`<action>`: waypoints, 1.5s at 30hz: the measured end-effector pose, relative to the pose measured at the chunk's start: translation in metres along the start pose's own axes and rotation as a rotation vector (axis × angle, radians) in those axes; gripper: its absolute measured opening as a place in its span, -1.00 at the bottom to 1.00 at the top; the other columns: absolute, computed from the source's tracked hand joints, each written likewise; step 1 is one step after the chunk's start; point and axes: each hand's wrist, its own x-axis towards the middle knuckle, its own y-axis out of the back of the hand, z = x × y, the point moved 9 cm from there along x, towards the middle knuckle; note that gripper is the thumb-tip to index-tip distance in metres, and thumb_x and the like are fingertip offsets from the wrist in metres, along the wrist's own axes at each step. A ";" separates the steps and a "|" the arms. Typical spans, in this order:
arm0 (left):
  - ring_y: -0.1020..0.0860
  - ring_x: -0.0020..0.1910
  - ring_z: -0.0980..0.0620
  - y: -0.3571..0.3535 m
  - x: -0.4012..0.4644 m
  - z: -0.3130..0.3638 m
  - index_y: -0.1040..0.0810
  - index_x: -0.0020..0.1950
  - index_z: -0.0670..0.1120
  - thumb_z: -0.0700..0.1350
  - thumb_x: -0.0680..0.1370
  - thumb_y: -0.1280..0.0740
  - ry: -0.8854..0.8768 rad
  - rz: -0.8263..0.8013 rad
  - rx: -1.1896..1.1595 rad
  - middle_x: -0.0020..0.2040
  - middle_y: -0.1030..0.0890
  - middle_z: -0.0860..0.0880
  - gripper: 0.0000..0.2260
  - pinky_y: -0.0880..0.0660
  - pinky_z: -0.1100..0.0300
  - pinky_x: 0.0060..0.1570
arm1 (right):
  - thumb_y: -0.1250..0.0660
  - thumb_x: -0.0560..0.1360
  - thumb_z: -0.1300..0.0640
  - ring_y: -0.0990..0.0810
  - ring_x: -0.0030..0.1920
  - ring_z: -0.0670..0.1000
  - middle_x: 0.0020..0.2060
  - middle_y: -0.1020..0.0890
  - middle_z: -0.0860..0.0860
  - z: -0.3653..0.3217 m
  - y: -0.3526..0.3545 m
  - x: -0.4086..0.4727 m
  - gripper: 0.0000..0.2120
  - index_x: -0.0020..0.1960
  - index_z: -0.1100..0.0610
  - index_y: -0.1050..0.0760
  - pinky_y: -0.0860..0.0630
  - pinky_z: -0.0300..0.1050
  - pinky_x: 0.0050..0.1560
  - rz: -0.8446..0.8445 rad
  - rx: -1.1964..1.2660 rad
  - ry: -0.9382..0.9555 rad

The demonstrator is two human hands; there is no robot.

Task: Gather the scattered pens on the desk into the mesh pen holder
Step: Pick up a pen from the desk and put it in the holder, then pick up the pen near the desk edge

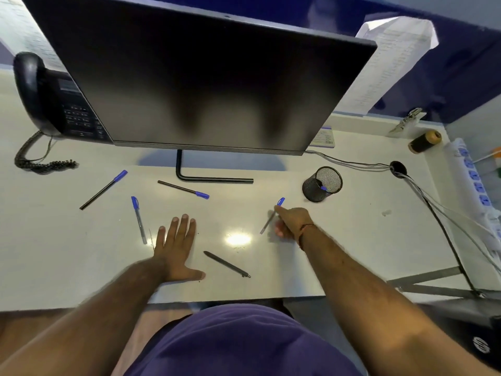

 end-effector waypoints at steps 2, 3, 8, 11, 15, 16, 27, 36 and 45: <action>0.62 0.50 -0.13 0.000 -0.001 0.001 0.63 0.50 0.02 0.61 0.25 -0.30 0.002 -0.007 -0.001 0.49 0.67 -0.04 0.35 0.45 -0.20 0.52 | -0.53 0.52 -0.07 -0.57 -0.59 0.13 -0.52 -0.64 0.17 -0.005 -0.010 0.010 -0.52 -0.15 0.39 -0.63 -0.64 -0.02 -0.49 0.075 -0.383 0.094; 0.62 0.50 -0.13 0.000 -0.002 0.002 0.63 0.50 0.02 0.61 0.25 -0.31 0.003 -0.007 -0.001 0.49 0.67 -0.04 0.35 0.45 -0.20 0.52 | -0.54 0.50 -0.08 -0.58 -0.61 0.12 -0.54 -0.64 0.15 -0.007 -0.014 0.013 -0.52 -0.14 0.40 -0.65 -0.61 -0.07 -0.52 0.101 -0.481 0.122; 0.62 0.50 -0.12 0.001 -0.002 0.002 0.62 0.50 0.02 0.62 0.23 -0.30 0.008 0.000 0.002 0.50 0.67 -0.05 0.35 0.49 -0.15 0.48 | -0.49 0.49 0.05 -0.63 -0.53 0.12 -0.47 -0.67 0.14 -0.017 -0.021 0.004 -0.71 -0.10 0.32 -0.62 -0.65 -0.14 -0.44 0.049 -0.636 0.163; 0.60 0.52 -0.10 -0.003 -0.001 -0.003 0.54 0.55 0.00 0.62 0.20 -0.32 0.006 0.043 -0.011 0.54 0.61 -0.05 0.38 0.54 -0.10 0.45 | -0.40 0.44 0.09 -0.68 -0.44 0.13 -0.41 -0.68 0.12 -0.056 -0.006 -0.038 -0.88 -0.22 0.11 -0.53 -0.72 0.02 -0.31 0.196 -0.530 0.433; 0.60 0.51 -0.11 -0.005 0.001 -0.002 0.54 0.55 -0.02 0.63 0.20 -0.30 0.023 0.025 -0.013 0.54 0.61 -0.06 0.38 0.53 -0.13 0.45 | -0.43 0.56 0.17 -0.67 -0.17 0.03 -0.22 -0.71 -0.01 -0.105 0.044 -0.093 -0.92 -0.11 0.04 -0.61 -0.64 -0.15 -0.05 0.431 -0.253 0.807; 0.62 0.50 -0.13 -0.004 0.000 0.000 0.59 0.52 -0.02 0.63 0.22 -0.28 0.025 0.011 0.000 0.51 0.65 -0.07 0.36 0.52 -0.15 0.46 | -0.43 0.59 0.15 -0.68 -0.12 0.01 -0.15 -0.73 -0.02 -0.114 0.057 -0.103 -0.95 -0.05 0.05 -0.64 -0.62 -0.18 0.00 0.486 -0.240 0.873; 0.61 0.50 -0.16 0.001 -0.004 0.003 0.65 0.47 -0.01 0.63 0.25 -0.26 0.028 -0.027 0.006 0.48 0.69 -0.07 0.34 0.44 -0.25 0.53 | -0.43 0.58 0.06 -0.60 0.20 0.36 0.13 -0.69 0.26 -0.112 0.113 -0.038 -0.70 0.26 0.12 -0.68 -0.57 0.17 0.25 0.631 -0.495 0.583; 0.60 0.51 -0.16 0.001 -0.004 0.004 0.66 0.47 0.01 0.62 0.26 -0.27 0.021 -0.030 0.032 0.50 0.67 -0.06 0.33 0.42 -0.27 0.53 | -0.46 0.57 -0.06 -0.60 -0.10 0.04 -0.13 -0.67 -0.02 -0.035 -0.031 -0.111 -0.85 -0.03 0.02 -0.62 -0.60 0.06 -0.01 0.010 -0.815 0.875; 0.58 0.53 -0.15 0.002 -0.005 0.001 0.58 0.53 -0.01 0.62 0.26 -0.28 0.035 0.019 0.063 0.53 0.62 -0.08 0.33 0.70 -0.04 0.26 | -0.39 0.48 0.01 -0.66 -0.09 0.22 -0.12 -0.72 0.18 0.039 -0.116 -0.107 -0.78 -0.09 0.18 -0.62 -0.57 -0.02 -0.07 -0.305 -1.174 0.636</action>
